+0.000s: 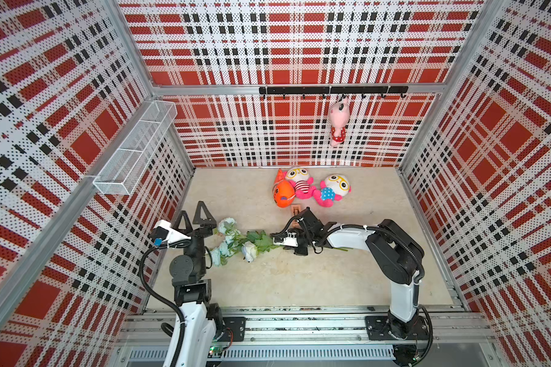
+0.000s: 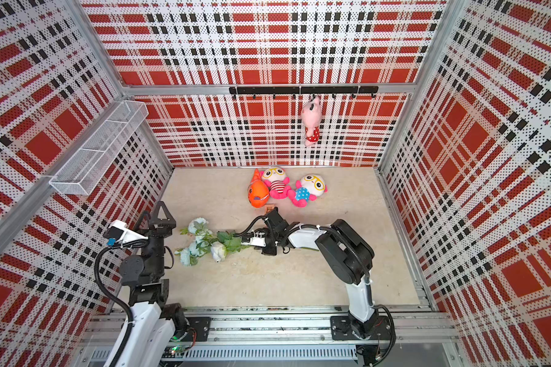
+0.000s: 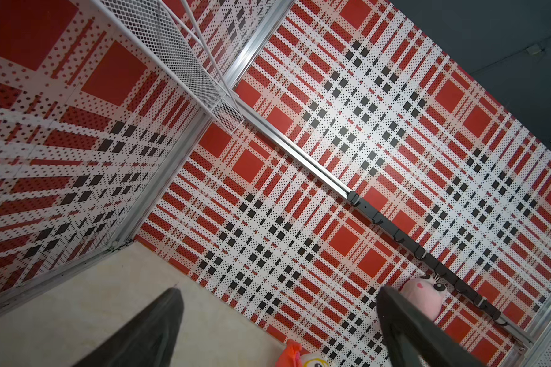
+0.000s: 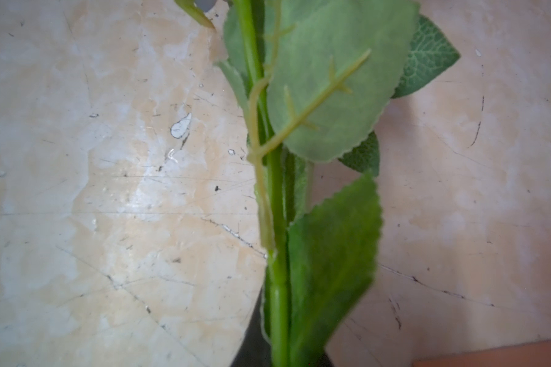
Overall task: Wrap bouquets with tape
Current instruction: Place the unwrapped bouquet at the center of the board, then pull the tape from the tape cutter.
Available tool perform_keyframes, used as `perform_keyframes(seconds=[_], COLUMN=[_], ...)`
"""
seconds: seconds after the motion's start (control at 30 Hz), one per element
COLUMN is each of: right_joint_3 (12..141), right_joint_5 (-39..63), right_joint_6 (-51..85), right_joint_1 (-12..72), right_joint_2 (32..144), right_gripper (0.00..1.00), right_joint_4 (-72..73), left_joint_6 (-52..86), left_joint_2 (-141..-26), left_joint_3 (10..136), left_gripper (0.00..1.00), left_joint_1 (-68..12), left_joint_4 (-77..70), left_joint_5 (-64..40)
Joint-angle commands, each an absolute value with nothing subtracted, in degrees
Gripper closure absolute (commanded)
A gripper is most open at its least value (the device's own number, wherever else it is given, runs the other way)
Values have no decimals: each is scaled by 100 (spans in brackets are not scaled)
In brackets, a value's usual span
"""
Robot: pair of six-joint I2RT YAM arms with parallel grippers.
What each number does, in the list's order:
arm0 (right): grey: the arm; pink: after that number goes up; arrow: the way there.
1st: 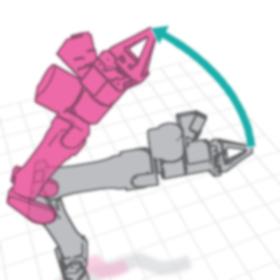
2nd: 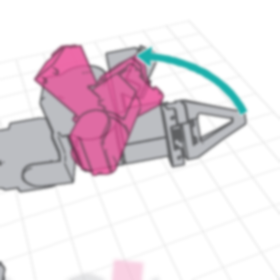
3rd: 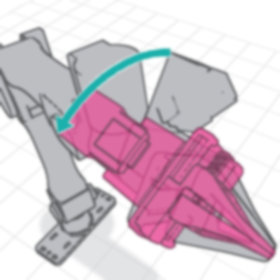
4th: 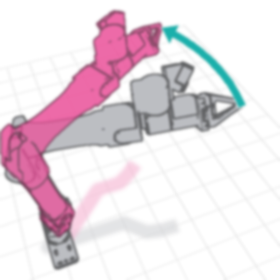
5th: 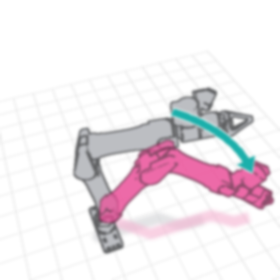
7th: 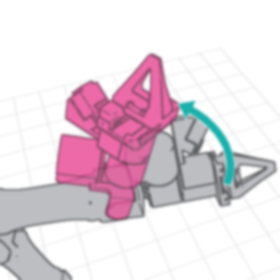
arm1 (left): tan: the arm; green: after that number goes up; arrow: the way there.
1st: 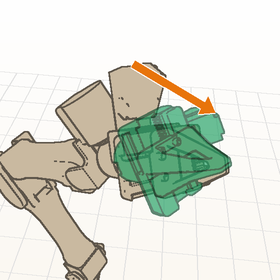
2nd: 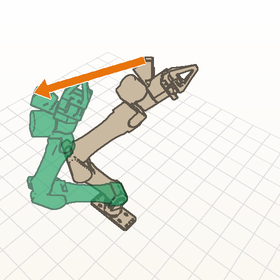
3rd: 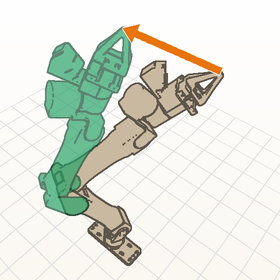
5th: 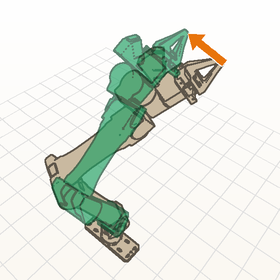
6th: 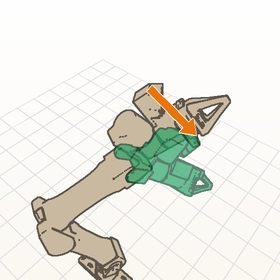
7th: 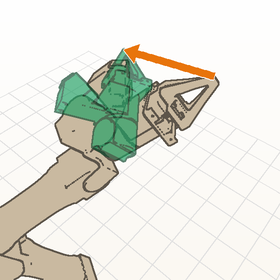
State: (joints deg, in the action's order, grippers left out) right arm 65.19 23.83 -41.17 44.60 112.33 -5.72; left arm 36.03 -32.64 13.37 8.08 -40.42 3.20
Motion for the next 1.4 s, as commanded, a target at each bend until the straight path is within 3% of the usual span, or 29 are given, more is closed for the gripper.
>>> perform_keyframes(seconds=[0.0, 0.3, 0.4, 0.47, 0.63, 0.73, 0.83, 0.93, 1.0, 1.07, 1.17, 1.37], right_joint_3=[6435, 6469, 6436, 6400, 6172, 6038, 5591, 5210, 5176, 5028, 4640, 4996], right_joint_5=[2375, 2154, 2049, 1964, 1757, 1602, 1228, 782, 1451, 2158, 2265, 2413], right_joint_6=[-4377, -4430, -4404, -4379, -4259, -3645, -2131, 603, 2188, 2997, 3746, 3946], right_joint_1=[4522, 4519, 4518, 4518, 4518, 4518, 4396, 3867, 3330, 3073, 3075, 3069], right_joint_2=[11282, 11109, 10900, 10724, 10132, 9612, 8885, 8344, 8295, 8362, 8455, 9144], right_gripper=[79, 57, 45, 32, 20, 14, 10, 8, 13, 20, 24, 36], right_joint_4=[-543, -920, -979, -1040, -1134, -1100, -108, 897, 933, 1205, 1922, 1625], left_joint_6=[3508, 3445, 3437, 3432, 3384, 3129, 2343, 1571, 1392, 1478, 1886, 2628], left_joint_2=[-3330, -3313, -3313, -3307, -3381, -3598, -4318, -5383, -5968, -6561, -7349, -8556], left_joint_3=[1327, 1327, 1336, 1344, 1412, 1611, 2586, 3593, 3939, 4251, 4546, 4778], left_gripper=[2, 2, 2, 2, 2, 2, 2, 2, 2, 2, 7, 18], left_joint_1=[832, 835, 830, 835, 817, 622, -274, -1835, -2498, -2739, -2760, -2646], left_joint_4=[-4108, -4109, -4105, -4103, -4104, -4047, -2814, -1804, -1736, -1741, -1770, -1983], left_joint_5=[206, 227, 203, 175, 59, -19, 607, 2289, 2591, 1865, 727, -705])
